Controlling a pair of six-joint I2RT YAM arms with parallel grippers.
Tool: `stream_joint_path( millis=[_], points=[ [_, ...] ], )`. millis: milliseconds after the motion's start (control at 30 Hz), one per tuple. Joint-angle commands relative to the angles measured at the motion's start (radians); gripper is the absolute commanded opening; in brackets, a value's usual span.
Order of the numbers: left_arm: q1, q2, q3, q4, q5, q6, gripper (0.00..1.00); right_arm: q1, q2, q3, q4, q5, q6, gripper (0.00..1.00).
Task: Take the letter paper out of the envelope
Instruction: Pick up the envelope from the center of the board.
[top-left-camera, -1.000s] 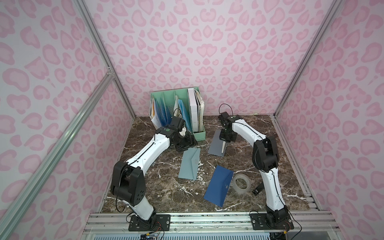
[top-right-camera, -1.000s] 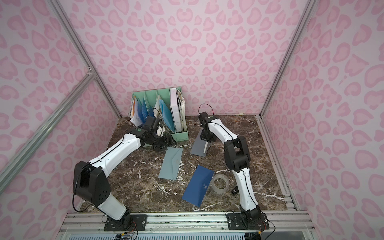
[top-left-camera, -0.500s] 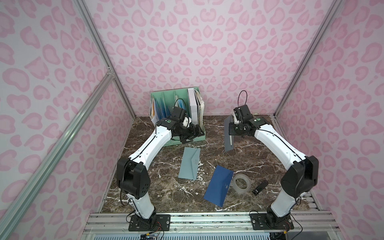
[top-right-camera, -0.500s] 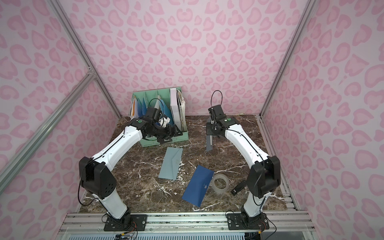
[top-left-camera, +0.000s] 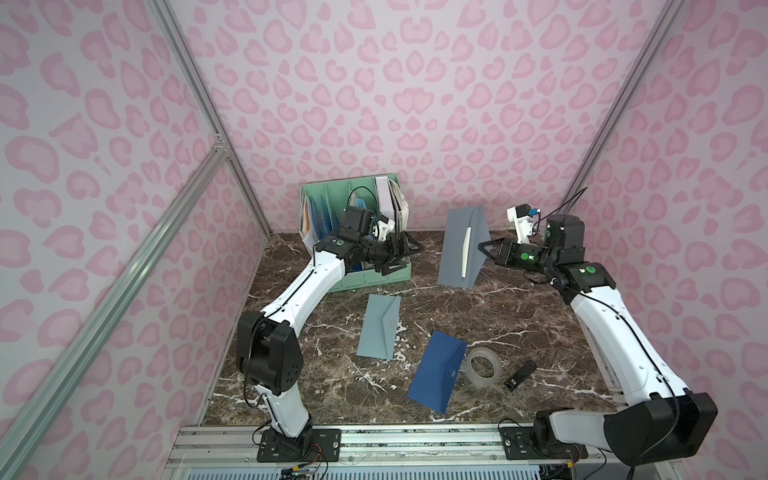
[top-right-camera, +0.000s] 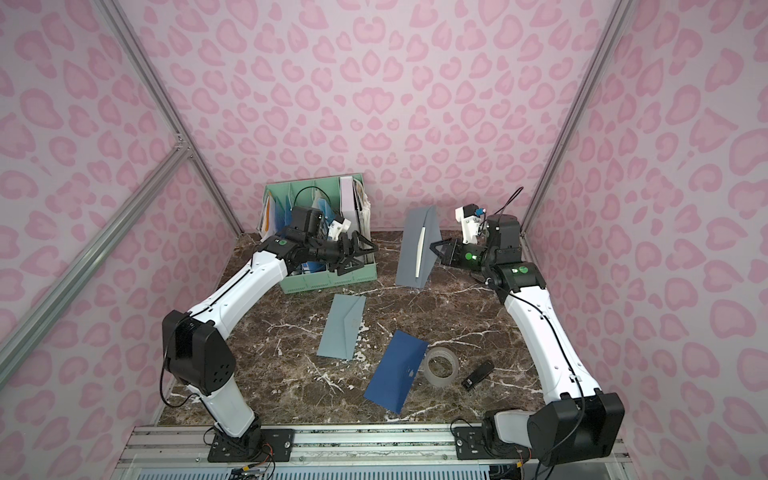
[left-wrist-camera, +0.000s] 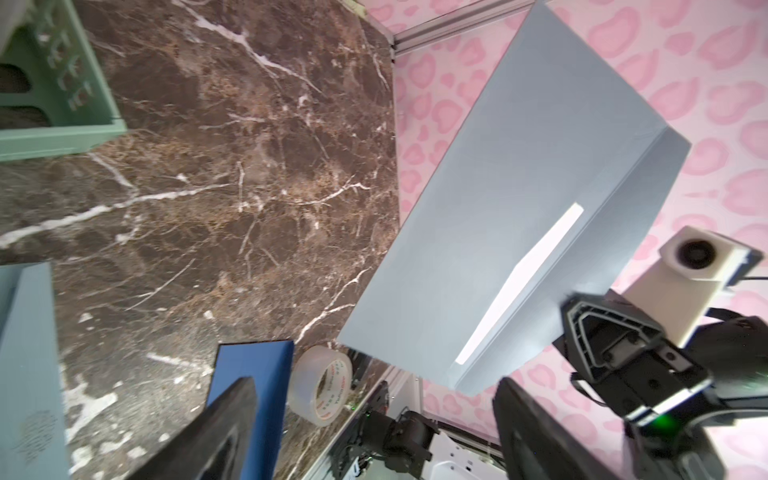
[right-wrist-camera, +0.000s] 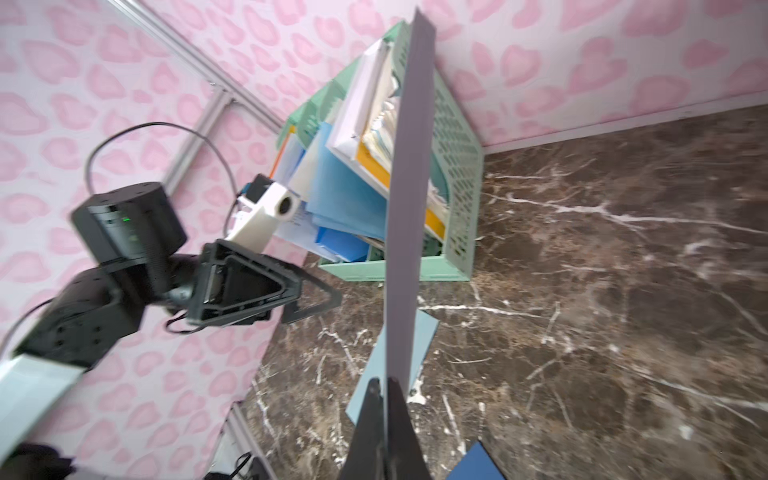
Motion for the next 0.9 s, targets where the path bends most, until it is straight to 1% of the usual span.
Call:
stream_joint_path(
  millis=[0,100,167,200,233,300,367,433,500,567,667,700,767,833,867],
  points=[
    [-0.002,0.003,-0.002,0.140,0.068,-0.039,0.89,-0.009,-0.001,0.004,0.094,-0.210,0.075,0.00],
    [-0.001,0.002,0.005,0.142,0.065,-0.031,0.87,-0.024,-0.003,-0.012,0.126,-0.253,0.118,0.00],
    [-0.002,-0.011,0.009,0.146,0.047,-0.043,0.82,-0.033,0.005,-0.006,0.096,-0.249,0.112,0.00],
    [-0.004,-0.028,0.011,0.137,0.017,-0.035,0.79,-0.035,0.009,0.001,0.073,-0.238,0.097,0.00],
    [-0.010,-0.046,0.023,0.090,-0.032,-0.006,0.75,-0.035,0.011,0.011,0.049,-0.222,0.083,0.00],
    [-0.023,-0.076,0.068,-0.045,-0.135,0.071,0.72,-0.035,0.012,0.009,0.055,-0.221,0.096,0.00],
    [-0.035,-0.093,0.072,-0.076,-0.168,0.110,0.71,-0.032,0.006,-0.009,0.100,-0.233,0.136,0.00],
    [-0.037,-0.097,0.044,-0.057,-0.156,0.111,0.74,-0.032,0.001,-0.024,0.143,-0.254,0.171,0.00],
    [-0.034,-0.095,0.024,-0.066,-0.167,0.121,0.82,-0.032,-0.001,-0.020,0.143,-0.262,0.180,0.00],
    [-0.030,-0.095,0.001,-0.041,-0.162,0.108,0.85,-0.032,-0.002,-0.013,0.130,-0.268,0.183,0.00],
    [-0.029,-0.088,0.010,-0.015,-0.143,0.093,0.86,-0.030,-0.014,-0.029,0.153,-0.288,0.217,0.00],
    [-0.029,-0.086,0.022,-0.020,-0.141,0.086,0.84,-0.031,-0.019,-0.037,0.151,-0.283,0.217,0.00],
    [-0.041,-0.101,0.060,-0.078,-0.198,0.104,0.78,-0.029,-0.025,-0.032,0.088,-0.227,0.177,0.00],
    [-0.064,-0.134,0.097,-0.172,-0.308,0.143,0.69,-0.023,-0.028,-0.008,-0.006,-0.116,0.126,0.00],
    [-0.075,-0.147,0.105,-0.194,-0.339,0.153,0.66,-0.017,-0.034,-0.005,-0.028,-0.067,0.119,0.00]
  ],
)
